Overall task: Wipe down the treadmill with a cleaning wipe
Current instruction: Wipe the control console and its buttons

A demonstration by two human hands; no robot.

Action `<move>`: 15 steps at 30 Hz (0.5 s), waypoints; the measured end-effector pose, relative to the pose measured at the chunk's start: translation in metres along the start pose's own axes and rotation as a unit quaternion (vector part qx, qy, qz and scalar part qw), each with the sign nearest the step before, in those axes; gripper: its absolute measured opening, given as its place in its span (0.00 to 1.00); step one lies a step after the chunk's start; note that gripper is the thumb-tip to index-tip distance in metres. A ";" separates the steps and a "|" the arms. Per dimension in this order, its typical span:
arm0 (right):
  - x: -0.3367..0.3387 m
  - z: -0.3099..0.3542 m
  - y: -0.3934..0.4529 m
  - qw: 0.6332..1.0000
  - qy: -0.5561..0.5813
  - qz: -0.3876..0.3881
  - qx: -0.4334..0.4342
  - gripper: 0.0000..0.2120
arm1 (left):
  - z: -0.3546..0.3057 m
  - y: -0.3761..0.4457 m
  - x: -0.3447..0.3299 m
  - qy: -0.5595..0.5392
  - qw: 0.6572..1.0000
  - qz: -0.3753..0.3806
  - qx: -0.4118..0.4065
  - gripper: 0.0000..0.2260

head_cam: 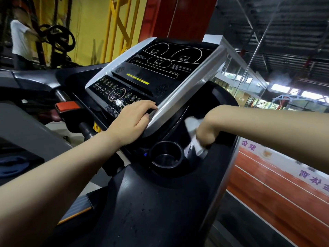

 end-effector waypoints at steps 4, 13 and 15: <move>0.003 -0.014 0.008 0.998 -0.029 -0.044 -0.040 0.20 | 0.001 0.000 -0.001 -0.002 1.000 -0.002 0.002 0.19; -0.006 0.042 -0.034 0.974 0.161 0.113 0.111 0.18 | 0.002 0.001 -0.001 -0.020 1.000 0.000 0.005 0.20; -0.007 0.058 -0.039 0.976 0.125 0.114 0.138 0.18 | 0.002 0.001 -0.001 -0.022 1.000 -0.003 0.003 0.20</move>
Point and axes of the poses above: each hand's wrist, its own y-axis towards the middle knuckle, its own x-axis out of the back of the hand, z = x × y, the point moved 1 cm from there along y, towards the middle knuckle, and after that the axes turned 4 degrees about x, right-handed, at the moved point
